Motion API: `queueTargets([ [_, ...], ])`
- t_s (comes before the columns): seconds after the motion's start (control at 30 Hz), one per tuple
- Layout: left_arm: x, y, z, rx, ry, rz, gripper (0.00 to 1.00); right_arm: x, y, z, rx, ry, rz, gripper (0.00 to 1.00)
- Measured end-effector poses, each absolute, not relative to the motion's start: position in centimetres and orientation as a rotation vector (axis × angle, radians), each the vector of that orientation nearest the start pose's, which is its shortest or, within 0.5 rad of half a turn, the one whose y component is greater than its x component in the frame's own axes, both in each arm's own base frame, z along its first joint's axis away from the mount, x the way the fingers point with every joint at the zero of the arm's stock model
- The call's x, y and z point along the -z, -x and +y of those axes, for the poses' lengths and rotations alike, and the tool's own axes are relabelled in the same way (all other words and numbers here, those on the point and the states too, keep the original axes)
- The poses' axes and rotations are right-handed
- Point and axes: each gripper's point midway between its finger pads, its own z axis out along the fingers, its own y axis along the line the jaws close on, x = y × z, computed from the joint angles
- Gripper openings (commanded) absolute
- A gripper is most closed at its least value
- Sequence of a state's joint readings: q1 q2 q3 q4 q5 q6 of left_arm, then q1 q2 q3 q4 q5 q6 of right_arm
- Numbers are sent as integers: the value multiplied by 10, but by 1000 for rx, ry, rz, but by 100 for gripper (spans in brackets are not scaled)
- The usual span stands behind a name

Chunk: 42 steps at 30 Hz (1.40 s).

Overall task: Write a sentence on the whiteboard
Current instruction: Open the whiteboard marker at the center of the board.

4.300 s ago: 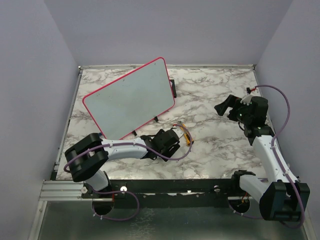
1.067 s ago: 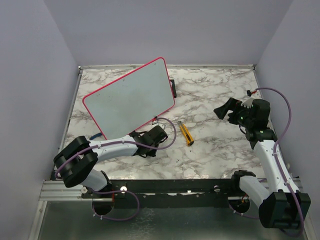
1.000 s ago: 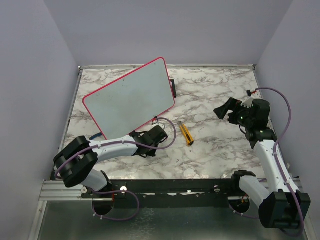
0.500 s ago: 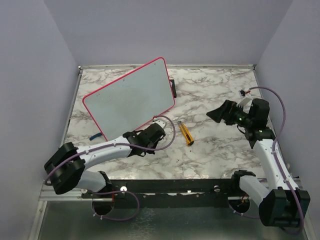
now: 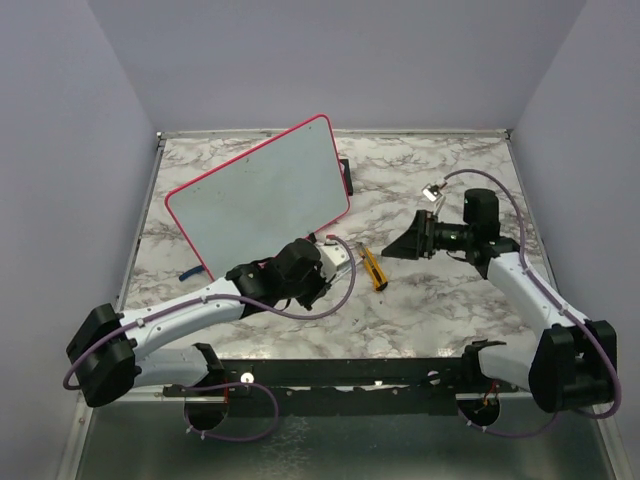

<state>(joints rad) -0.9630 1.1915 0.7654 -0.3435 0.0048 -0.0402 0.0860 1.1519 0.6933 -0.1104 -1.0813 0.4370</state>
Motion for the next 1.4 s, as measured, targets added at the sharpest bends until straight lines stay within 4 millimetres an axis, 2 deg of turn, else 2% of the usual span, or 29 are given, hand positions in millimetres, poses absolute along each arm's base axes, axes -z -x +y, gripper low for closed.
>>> queueTargets([
  [0.17,-127,-164,-278,618,-1187,2024,0,-191,-230,212,-1523,455,2148,84],
  [0.3,-138,-151,-288,689,-1244,1951,0,-180,-211,233,-1592,562,2200,73],
  [0.43,-138,-145,-291,709,-1272,1936,0,-169,-190,251,-1653,659,2252,62],
  [0.57,-137,-144,-291,709,-1275,1937,0,-168,-183,253,-1672,688,2263,53],
  [0.77,-137,-144,-290,709,-1275,1938,0,-167,-181,257,-1680,713,2264,50],
  [1.07,-135,-144,-291,707,-1278,1944,0,-159,-174,265,-1703,745,2293,39],
  [1.3,-134,-143,-291,708,-1282,1947,0,-157,-173,266,-1707,746,2299,38],
  [1.4,-133,-143,-291,713,-1286,1948,0,-156,-173,266,-1707,747,2300,33],
])
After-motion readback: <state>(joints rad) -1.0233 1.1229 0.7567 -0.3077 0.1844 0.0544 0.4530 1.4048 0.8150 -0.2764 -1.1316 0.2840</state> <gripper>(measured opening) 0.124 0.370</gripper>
